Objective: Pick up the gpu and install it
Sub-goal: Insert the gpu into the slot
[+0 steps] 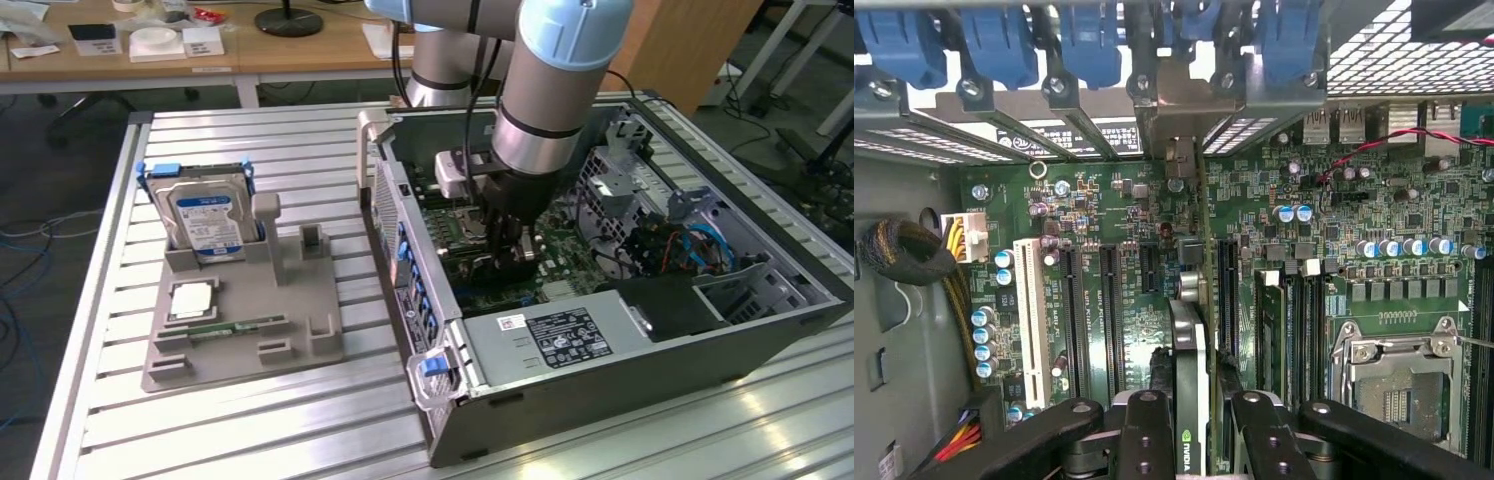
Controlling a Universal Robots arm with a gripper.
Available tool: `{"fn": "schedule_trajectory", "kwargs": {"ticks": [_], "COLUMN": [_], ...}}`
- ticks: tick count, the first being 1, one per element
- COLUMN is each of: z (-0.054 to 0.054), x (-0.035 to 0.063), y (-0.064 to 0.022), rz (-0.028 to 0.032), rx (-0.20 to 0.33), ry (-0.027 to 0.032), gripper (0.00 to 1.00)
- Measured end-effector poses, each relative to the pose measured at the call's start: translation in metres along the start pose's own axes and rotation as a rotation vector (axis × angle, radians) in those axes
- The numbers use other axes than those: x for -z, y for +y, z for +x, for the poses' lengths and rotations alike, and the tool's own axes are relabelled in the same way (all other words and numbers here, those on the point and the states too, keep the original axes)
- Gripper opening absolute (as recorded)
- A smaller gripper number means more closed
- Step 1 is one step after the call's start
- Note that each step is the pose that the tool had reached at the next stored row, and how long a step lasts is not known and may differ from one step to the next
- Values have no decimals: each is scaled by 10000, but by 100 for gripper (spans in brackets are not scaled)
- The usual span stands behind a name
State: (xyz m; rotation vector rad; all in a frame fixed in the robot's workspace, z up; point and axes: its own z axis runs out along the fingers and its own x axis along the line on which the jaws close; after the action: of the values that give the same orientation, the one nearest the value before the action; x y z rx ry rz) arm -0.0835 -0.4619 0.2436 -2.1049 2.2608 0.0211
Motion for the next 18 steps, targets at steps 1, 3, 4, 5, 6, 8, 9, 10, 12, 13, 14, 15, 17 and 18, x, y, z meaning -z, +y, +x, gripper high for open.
{"fn": "schedule_trajectory", "kwargs": {"ticks": [1,3,4,5,6,8,9,10,12,13,14,15,17,18], "z": [0,-1,-1,-1,0,0,0,0,-3,-4,-5,-7,-10,-12], "x": [0,-6,-4,-1,0,0,3,15,54,79,107,138,206,240], "y": [0,4,3,1,0,0,0,0,-1,-2,-2,-3,-5,-6], "rz": [-1,4,3,1,-1,0,-1,-1,-1,0,0,0,0,1], "rx": [0,-9,-7,-2,-1,-1,-1,-1,-1,-1,-1,-1,-1,-1], "ry": [-1,-16,-7,-3,0,0,1,2,1,0,0,1,0,-1], "gripper": [27,28,28,35,35,35,35,35,35,35,35,35,35,35]}}
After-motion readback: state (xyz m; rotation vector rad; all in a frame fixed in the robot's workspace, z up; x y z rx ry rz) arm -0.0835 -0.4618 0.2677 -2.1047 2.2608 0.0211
